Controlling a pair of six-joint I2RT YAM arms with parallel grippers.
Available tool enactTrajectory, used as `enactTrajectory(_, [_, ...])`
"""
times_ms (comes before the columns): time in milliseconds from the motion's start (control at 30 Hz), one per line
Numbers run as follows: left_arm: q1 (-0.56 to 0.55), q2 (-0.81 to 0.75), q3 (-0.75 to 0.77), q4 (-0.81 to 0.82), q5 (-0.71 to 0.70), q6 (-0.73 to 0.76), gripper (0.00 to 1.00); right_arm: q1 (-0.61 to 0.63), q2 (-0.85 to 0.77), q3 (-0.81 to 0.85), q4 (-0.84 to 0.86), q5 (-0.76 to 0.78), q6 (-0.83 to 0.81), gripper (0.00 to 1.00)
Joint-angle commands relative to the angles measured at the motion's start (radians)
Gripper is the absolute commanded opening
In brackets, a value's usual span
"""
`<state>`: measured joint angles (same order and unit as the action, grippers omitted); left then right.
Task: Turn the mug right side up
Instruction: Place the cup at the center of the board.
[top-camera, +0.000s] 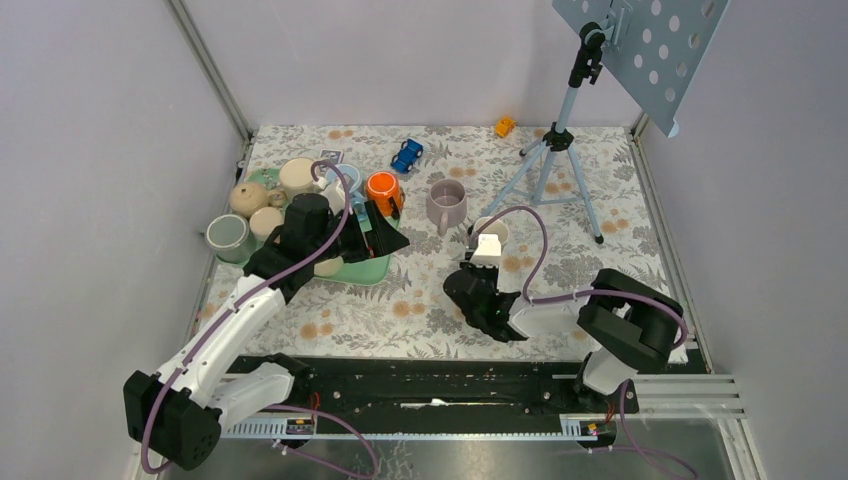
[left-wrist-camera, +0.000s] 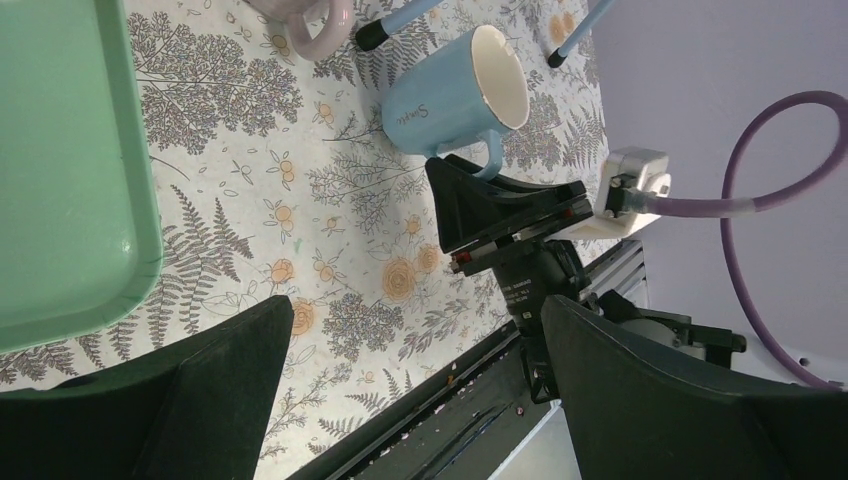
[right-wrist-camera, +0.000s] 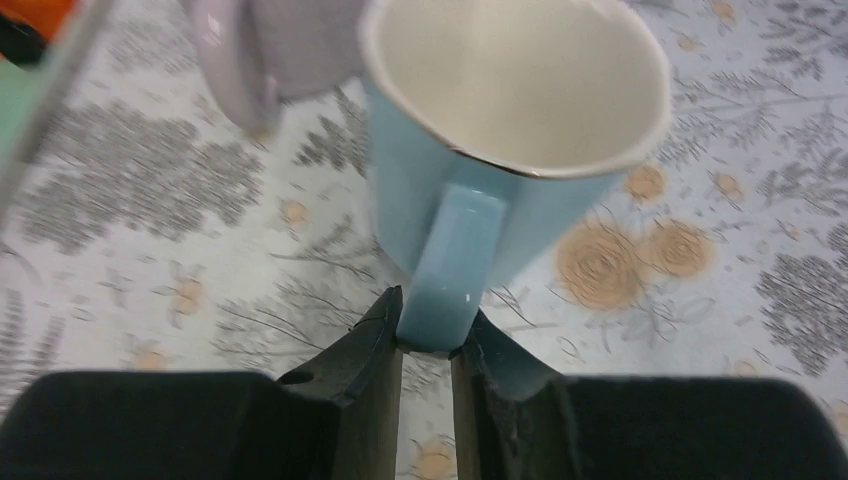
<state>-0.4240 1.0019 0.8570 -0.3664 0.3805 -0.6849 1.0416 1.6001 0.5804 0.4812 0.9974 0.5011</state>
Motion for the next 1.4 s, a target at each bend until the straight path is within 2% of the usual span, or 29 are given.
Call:
enactTrajectory(0, [-0.001,-0.026,-0.007,0.021,0.009,0.013,0.99,-0.009,0.077,-0.047,-0.263,-0.015,0.09,0.0])
enactTrajectory(300, [-0.002,-0.032,-0.01,0.02,0.014,0.013,0.99,-0.009,0.112,-0.028,-0.293,0.027,0.111,0.0])
enactTrajectory(500, [-0.002,-0.026,-0.006,0.019,0.013,0.011,0.99,-0.009,0.052,-0.043,-0.235,-0.008,0.046,0.01])
enactTrajectory(667, [-0.002,-0.023,-0.006,0.021,0.012,0.011,0.99,-0.012,0.011,-0.02,-0.252,-0.027,0.026,0.02])
enactTrajectory(1100, [-0.002,-0.013,-0.003,0.021,0.013,0.015,0.99,-0.116,-0.092,0.072,-0.377,-0.215,0.008,0.0])
enactTrajectory(1367, [-0.002,-0.007,-0.006,0.028,0.017,0.014,0.99,-0.181,-0.093,0.148,-0.465,-0.319,0.01,0.0])
